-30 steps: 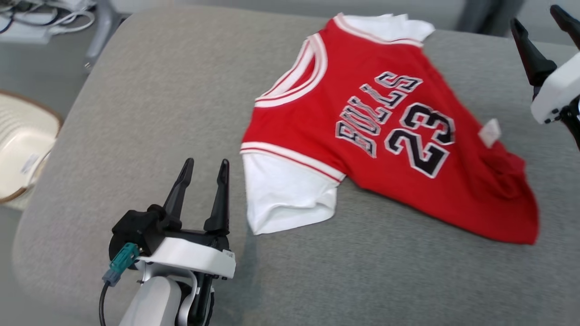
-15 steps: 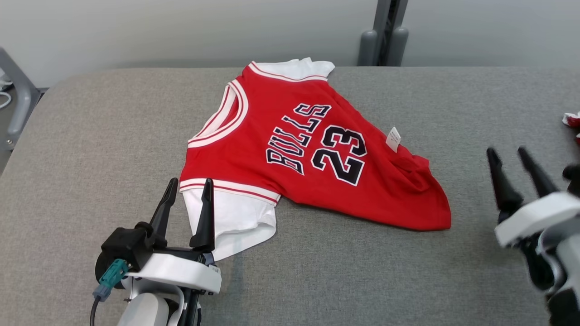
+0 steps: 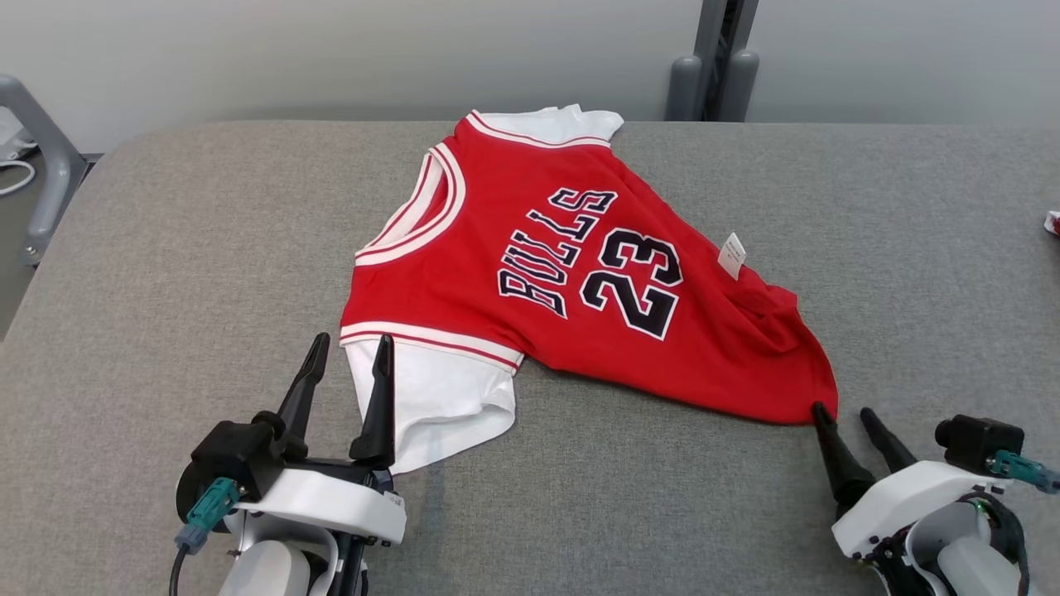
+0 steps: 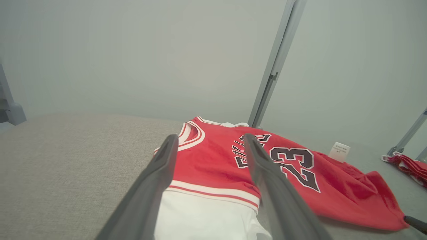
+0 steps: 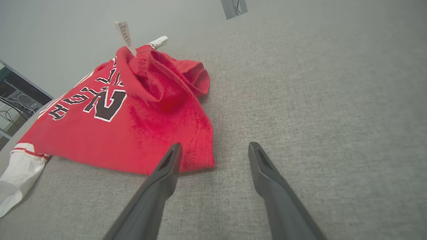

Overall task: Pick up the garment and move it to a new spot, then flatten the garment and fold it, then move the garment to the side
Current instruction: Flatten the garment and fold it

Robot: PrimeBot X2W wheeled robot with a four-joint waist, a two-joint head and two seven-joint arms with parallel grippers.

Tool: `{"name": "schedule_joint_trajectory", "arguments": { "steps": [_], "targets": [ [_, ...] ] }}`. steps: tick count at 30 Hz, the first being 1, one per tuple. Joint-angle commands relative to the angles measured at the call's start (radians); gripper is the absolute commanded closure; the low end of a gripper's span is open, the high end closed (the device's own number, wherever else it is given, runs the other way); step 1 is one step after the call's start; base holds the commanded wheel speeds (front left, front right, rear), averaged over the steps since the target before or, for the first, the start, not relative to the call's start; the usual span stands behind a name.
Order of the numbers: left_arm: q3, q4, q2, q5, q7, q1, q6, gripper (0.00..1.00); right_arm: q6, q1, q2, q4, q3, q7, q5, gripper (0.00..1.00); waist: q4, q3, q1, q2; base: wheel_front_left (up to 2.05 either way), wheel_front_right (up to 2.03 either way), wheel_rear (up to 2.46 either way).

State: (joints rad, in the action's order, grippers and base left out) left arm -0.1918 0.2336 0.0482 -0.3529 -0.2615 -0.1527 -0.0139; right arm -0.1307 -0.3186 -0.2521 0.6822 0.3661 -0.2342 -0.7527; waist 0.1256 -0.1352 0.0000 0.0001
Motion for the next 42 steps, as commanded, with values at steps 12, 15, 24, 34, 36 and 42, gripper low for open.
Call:
{"name": "schedule_joint_trajectory", "arguments": {
  "steps": [12, 15, 24, 34, 36, 42],
  "targets": [
    [0.010, 0.011, 0.005, 0.007, -0.004, 0.000, 0.002, 0.00, 0.000, -0.053, -0.026, -0.073, 0.063, -0.010, -0.112, 1.00, 0.017, 0.018, 0.0000, -0.0001, 0.00, 0.00, 0.00],
    [0.012, 0.010, 0.005, 0.002, -0.004, 0.012, 0.003, 0.00, 0.000, -0.072, -0.049, -0.135, 0.065, -0.022, -0.112, 1.00, 0.010, 0.037, 0.0000, -0.0001, 0.00, 0.00, 0.00],
    [0.017, 0.003, 0.005, -0.008, -0.004, 0.046, 0.008, 0.00, 0.000, -0.117, -0.102, -0.342, 0.021, 0.010, -0.066, 1.00, -0.013, 0.087, 0.0000, -0.0001, 0.00, 0.00, 0.00],
    [0.013, -0.011, 0.005, -0.017, -0.004, 0.055, 0.013, 0.00, 0.000, 0.073, -0.040, -0.390, 0.069, 0.254, -0.108, 1.00, -0.018, 0.078, 0.0000, -0.0001, 0.00, 0.00, 0.00],
    [0.015, -0.010, 0.005, -0.015, -0.004, 0.053, 0.010, 0.00, 0.000, 0.111, -0.028, -0.387, 0.098, 0.288, -0.121, 1.00, -0.020, 0.074, 0.0000, -0.0001, 0.00, 0.00, 0.00],
    [0.019, -0.003, 0.005, -0.008, -0.004, 0.044, 0.007, 0.00, 0.000, 0.173, -0.024, -0.368, 0.199, 0.353, -0.135, 1.00, -0.027, 0.068, 0.0000, -0.0001, 0.00, 0.00, 0.00]
  ]
}}
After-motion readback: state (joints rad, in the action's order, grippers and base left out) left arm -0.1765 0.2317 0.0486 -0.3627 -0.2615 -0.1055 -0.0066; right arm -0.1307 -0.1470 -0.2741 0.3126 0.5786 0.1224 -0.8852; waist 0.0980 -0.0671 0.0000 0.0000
